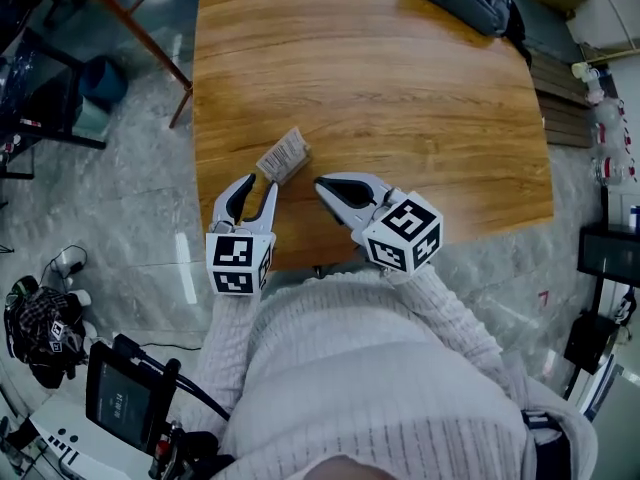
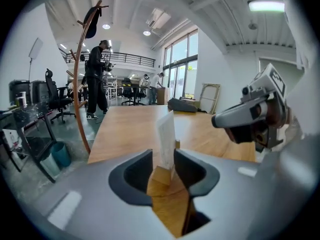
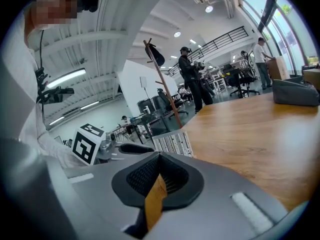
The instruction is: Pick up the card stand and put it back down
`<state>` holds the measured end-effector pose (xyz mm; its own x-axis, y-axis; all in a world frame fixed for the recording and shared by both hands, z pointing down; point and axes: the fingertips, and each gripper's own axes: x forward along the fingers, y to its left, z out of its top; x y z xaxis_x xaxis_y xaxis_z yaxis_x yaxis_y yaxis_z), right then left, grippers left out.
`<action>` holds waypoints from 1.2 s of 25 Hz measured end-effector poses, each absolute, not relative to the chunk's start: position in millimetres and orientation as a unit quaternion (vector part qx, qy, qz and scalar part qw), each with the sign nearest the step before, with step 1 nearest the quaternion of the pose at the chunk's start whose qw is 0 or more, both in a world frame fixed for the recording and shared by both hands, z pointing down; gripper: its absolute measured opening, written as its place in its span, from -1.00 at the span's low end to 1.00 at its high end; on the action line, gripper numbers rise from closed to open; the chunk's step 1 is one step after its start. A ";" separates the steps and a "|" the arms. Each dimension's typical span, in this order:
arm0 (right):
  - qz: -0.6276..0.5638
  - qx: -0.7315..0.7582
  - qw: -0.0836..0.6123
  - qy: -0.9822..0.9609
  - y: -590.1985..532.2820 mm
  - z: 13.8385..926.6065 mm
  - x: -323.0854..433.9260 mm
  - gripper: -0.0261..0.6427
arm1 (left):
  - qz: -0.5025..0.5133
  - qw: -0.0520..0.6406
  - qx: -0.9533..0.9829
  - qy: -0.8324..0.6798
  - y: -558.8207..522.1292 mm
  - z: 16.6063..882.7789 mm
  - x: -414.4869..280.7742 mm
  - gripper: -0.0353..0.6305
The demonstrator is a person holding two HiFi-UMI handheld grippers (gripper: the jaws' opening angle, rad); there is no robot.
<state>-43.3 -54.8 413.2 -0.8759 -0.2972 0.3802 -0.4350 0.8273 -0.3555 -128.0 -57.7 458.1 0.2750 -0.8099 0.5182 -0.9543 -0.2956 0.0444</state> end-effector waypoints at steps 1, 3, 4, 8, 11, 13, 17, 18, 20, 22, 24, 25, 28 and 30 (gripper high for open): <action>0.218 0.191 0.160 -0.944 -53.6 412.8 -44.5 -0.93 | 0.200 0.173 0.780 -0.567 -56.3 452.3 -125.3 -0.49; 0.211 0.184 0.166 -0.945 -50.7 410.7 -46.3 -0.93 | 0.191 0.162 0.787 -0.563 -53.6 439.6 -115.5 -0.57; 0.208 0.182 0.166 -0.947 -50.5 408.5 -47.3 -0.93 | 0.186 0.157 0.791 -0.561 -53.2 432.9 -109.9 -0.60; 0.192 0.178 0.159 -0.952 -58.4 400.1 -49.2 -0.93 | 0.173 0.140 0.804 -0.551 -55.0 415.1 -93.4 -0.81; 0.183 0.176 0.159 -0.954 -63.9 398.4 -50.1 -0.93 | 0.174 0.132 0.809 -0.546 -57.6 411.2 -90.6 -0.87; 0.182 0.175 0.160 -0.954 -64.1 399.2 -50.6 -0.93 | 0.174 0.134 0.811 -0.542 -58.5 411.1 -88.7 -0.87; 0.177 0.176 0.165 -0.954 -59.4 401.4 -51.1 -0.93 | 0.176 0.137 0.817 -0.532 -57.9 412.0 -83.5 -0.87; 0.174 0.177 0.168 -0.954 -58.2 401.8 -51.0 -0.93 | 0.176 0.138 0.818 -0.530 -57.9 411.9 -83.1 -0.87; 0.167 0.177 0.173 -0.954 -56.6 402.1 -50.1 -0.93 | 0.175 0.139 0.818 -0.530 -58.4 410.9 -83.6 -0.87; 0.162 0.178 0.177 -0.954 -56.2 402.2 -48.8 -0.93 | 0.173 0.140 0.818 -0.531 -58.7 410.2 -83.8 -0.87; 0.159 0.179 0.179 -0.954 -56.3 402.5 -47.6 -0.93 | 0.174 0.141 0.819 -0.528 -58.1 411.2 -81.9 -0.87; 0.157 0.180 0.180 -0.954 -56.5 402.8 -47.2 -0.93 | 0.175 0.141 0.820 -0.526 -57.9 412.0 -80.3 -0.87; 0.151 0.178 0.183 -0.955 -56.1 403.0 -46.8 -0.93 | 0.177 0.141 0.824 -0.519 -59.2 412.4 -77.6 -0.87; 0.150 0.179 0.181 -0.955 -55.6 402.4 -46.5 -0.93 | 0.178 0.140 0.825 -0.517 -61.1 410.9 -78.1 -0.87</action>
